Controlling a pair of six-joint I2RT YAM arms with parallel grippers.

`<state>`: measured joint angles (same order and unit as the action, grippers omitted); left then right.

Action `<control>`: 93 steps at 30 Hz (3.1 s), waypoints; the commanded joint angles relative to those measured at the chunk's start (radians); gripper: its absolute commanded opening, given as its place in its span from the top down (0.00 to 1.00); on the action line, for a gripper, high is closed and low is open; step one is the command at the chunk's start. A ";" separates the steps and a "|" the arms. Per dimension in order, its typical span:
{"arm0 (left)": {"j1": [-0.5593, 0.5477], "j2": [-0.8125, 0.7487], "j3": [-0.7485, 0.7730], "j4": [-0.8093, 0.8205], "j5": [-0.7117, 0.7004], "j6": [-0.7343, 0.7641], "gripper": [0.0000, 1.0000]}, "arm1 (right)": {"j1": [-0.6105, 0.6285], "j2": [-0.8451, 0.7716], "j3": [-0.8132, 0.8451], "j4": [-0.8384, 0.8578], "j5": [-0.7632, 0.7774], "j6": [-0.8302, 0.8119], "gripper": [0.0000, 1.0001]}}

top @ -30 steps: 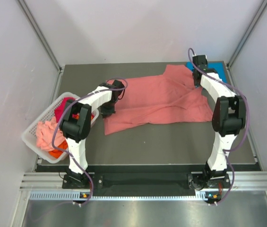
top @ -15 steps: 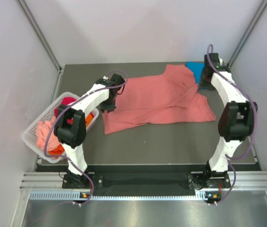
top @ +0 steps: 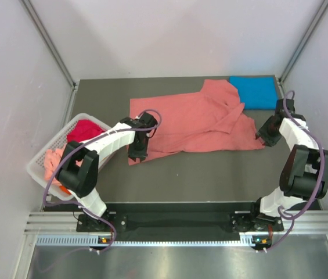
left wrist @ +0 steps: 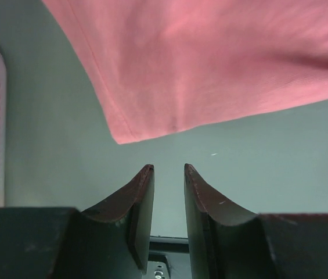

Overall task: Fold and stack the t-shirts
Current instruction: Fold the tshirt

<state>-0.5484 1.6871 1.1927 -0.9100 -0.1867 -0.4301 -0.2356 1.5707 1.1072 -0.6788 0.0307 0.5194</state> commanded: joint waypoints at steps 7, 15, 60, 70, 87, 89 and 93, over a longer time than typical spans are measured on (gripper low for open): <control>0.004 0.037 -0.062 0.051 -0.117 -0.047 0.67 | -0.021 0.063 -0.069 0.151 -0.006 0.034 0.60; 0.004 0.115 -0.081 0.063 -0.158 -0.050 0.66 | -0.025 0.129 -0.124 0.240 0.057 0.039 0.63; -0.133 -0.121 -0.088 -0.122 -0.138 -0.174 0.70 | -0.272 -0.362 -0.412 0.033 0.350 0.152 1.00; -0.064 0.020 0.146 -0.021 -0.027 0.036 0.62 | -0.303 -0.319 -0.393 0.084 0.265 0.067 0.82; 0.010 0.359 0.312 0.030 -0.126 0.131 0.65 | -0.281 -0.371 -0.228 0.096 0.140 0.033 0.68; 0.015 0.376 0.314 0.019 -0.131 0.120 0.78 | -0.272 -0.368 -0.218 0.097 0.138 0.031 0.67; 0.019 0.378 0.308 0.010 -0.155 0.097 1.00 | -0.228 -0.347 -0.211 0.151 0.036 0.007 0.65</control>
<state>-0.5426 2.0472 1.4899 -0.8955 -0.2981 -0.3161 -0.4976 1.2331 0.8478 -0.6018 0.1608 0.5594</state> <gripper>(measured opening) 0.033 0.346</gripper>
